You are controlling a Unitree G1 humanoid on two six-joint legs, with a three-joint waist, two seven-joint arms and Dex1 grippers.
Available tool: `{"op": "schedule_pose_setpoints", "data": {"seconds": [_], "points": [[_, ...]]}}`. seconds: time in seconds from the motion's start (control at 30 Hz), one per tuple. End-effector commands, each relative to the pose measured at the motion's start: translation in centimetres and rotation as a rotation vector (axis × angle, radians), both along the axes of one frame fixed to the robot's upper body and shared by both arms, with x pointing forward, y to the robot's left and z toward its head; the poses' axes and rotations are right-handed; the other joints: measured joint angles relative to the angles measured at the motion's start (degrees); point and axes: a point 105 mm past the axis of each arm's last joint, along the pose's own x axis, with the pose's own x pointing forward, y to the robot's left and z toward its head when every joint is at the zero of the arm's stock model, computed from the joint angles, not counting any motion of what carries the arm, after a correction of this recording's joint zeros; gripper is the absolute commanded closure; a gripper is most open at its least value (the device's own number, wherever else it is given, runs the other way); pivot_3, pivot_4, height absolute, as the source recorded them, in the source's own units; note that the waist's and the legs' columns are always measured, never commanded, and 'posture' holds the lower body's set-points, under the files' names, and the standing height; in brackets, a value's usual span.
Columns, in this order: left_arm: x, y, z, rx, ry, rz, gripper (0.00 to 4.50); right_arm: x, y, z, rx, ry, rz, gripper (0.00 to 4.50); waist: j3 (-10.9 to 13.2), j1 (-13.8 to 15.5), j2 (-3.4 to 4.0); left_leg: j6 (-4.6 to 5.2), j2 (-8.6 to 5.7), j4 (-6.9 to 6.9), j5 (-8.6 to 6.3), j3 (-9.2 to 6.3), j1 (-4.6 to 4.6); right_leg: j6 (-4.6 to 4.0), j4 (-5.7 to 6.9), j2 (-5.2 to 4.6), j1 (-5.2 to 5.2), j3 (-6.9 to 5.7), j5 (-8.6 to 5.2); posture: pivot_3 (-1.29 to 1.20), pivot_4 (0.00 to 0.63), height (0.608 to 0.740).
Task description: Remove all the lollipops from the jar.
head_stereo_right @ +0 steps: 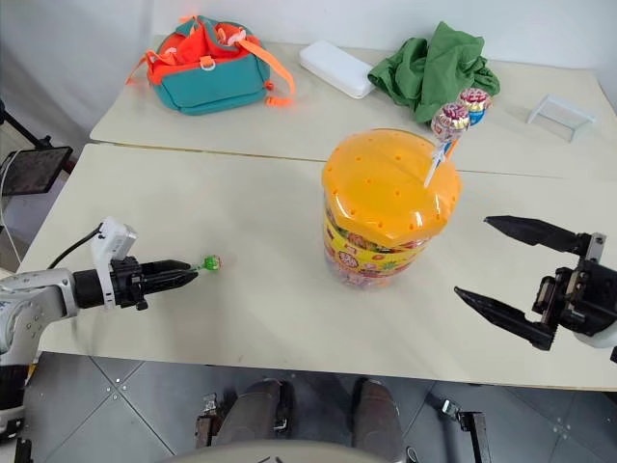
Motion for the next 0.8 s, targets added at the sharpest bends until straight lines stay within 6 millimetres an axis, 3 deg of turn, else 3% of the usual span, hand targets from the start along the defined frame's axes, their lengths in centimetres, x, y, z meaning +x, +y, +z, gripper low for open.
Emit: {"op": "schedule_pose_setpoints", "data": {"seconds": [0.03, 0.1, 0.33, 0.43, 0.67, 0.77, 0.8], "points": [[-1.0, -0.7, 4.4, -0.063, -0.264, -0.13, 1.34, 0.9, -0.7, 2.3, 0.052, 0.001, -0.075, 0.0, 0.0, -0.09, 0.0, -0.01, 0.04, 0.0, -0.01, 0.0, 0.0, 0.0, -0.03, -0.01, 0.0, 0.02, 0.0, 0.0, 0.15, 0.74], [-1.8, -1.6, 6.8, -0.168, -0.364, -0.213, 0.81, 1.4, 0.3, 2.6, 0.041, 0.056, -0.049, 0.0, 0.01, -0.1, 0.02, -0.02, 0.11, 0.02, -0.01, 0.0, -0.01, -0.01, -0.06, 0.0, -0.01, 0.01, 0.0, 0.0, 0.15, 0.74], [-2.8, -5.3, 11.0, -0.404, -0.504, -0.404, 0.81, 2.5, 2.6, 3.2, 0.029, 0.156, 0.016, 0.0, 0.02, -0.07, 0.04, 0.0, 0.07, 0.06, -0.02, 0.02, -0.04, 0.0, -0.05, -0.01, 0.04, -0.04, 0.0, 0.0, 0.15, 0.74], [-2.6, -6.1, 11.6, -0.448, -0.53, -0.441, 0.03, 2.4, 3.5, 3.5, 0.041, 0.176, 0.055, 0.0, 0.02, -0.09, 0.04, -0.01, 0.03, 0.06, -0.02, 0.05, -0.05, 0.0, -0.05, 0.04, 0.03, -0.06, 0.0, 0.0, 0.15, 0.74], [-2.7, -7.4, 11.6, -0.494, -0.557, -0.526, 0.03, 1.9, 4.2, 3.0, 0.033, 0.194, 0.1, 0.0, 0.02, -0.04, 0.04, 0.01, 0.02, 0.11, -0.03, 0.08, -0.09, 0.0, -0.09, 0.06, 0.03, -0.05, 0.0, 0.0, 0.15, 0.74], [-2.6, -7.6, 11.8, -0.504, -0.582, -0.531, 0.0, 1.9, 4.3, 3.0, 0.032, 0.194, 0.101, 0.57, 0.02, -0.04, 0.04, 0.01, 0.04, 0.11, -0.03, 0.08, -0.1, 0.0, -0.1, 0.09, 0.03, -0.05, 0.0, 0.0, 0.15, 0.74], [-2.6, -7.7, 11.9, -0.508, -0.587, -0.531, 0.0, 1.9, 4.3, 3.0, 0.034, 0.191, 0.104, 0.57, 0.02, -0.04, 0.04, 0.01, 0.04, 0.11, -0.03, 0.08, -0.09, 0.0, -0.1, 0.09, 0.03, -0.05, 0.0, 0.0, 0.15, 0.74]]}}
